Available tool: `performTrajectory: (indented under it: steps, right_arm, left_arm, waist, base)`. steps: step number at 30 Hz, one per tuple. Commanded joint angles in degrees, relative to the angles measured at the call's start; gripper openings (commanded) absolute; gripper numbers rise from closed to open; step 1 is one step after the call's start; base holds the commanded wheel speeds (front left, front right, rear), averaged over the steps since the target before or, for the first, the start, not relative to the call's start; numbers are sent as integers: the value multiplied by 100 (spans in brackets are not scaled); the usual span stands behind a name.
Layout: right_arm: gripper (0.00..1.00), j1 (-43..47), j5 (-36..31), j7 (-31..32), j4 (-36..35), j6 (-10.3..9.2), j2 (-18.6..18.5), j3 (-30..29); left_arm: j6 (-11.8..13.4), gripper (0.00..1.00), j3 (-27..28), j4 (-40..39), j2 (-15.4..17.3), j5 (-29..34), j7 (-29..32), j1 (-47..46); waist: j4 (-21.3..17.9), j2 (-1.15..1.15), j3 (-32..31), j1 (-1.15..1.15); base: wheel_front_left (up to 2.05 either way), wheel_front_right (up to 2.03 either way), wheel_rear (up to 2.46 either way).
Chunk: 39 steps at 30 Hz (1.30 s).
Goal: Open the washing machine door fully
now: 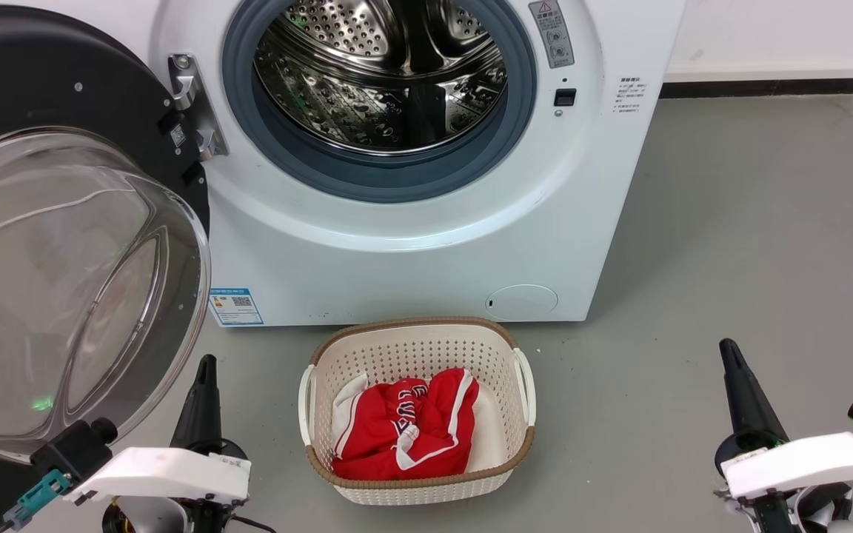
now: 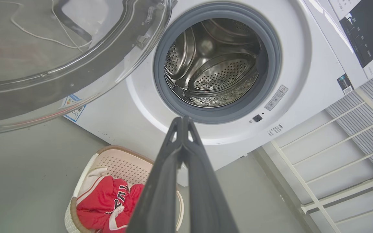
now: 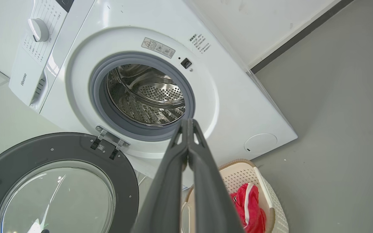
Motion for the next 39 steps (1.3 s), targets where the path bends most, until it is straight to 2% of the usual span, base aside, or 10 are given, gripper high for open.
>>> performTrajectory:
  steps: [1, 39]
  right_arm:
    - [0, -160, 194, 31, -30, 0, -45, -17]
    - [0, -356, 2644, 451, 380, 0, -51, -202]
  left_arm:
    - [-31, 0, 41, -29, 12, -177, 38, -144]
    - [-189, 0, 248, 320, -46, -2626, 654, -308]
  waist:
    - [1, 0, -1, 0]
    - [45, 0, -42, 0]
  base:
    - [0, 0, 0]
    - [0, 0, 0]
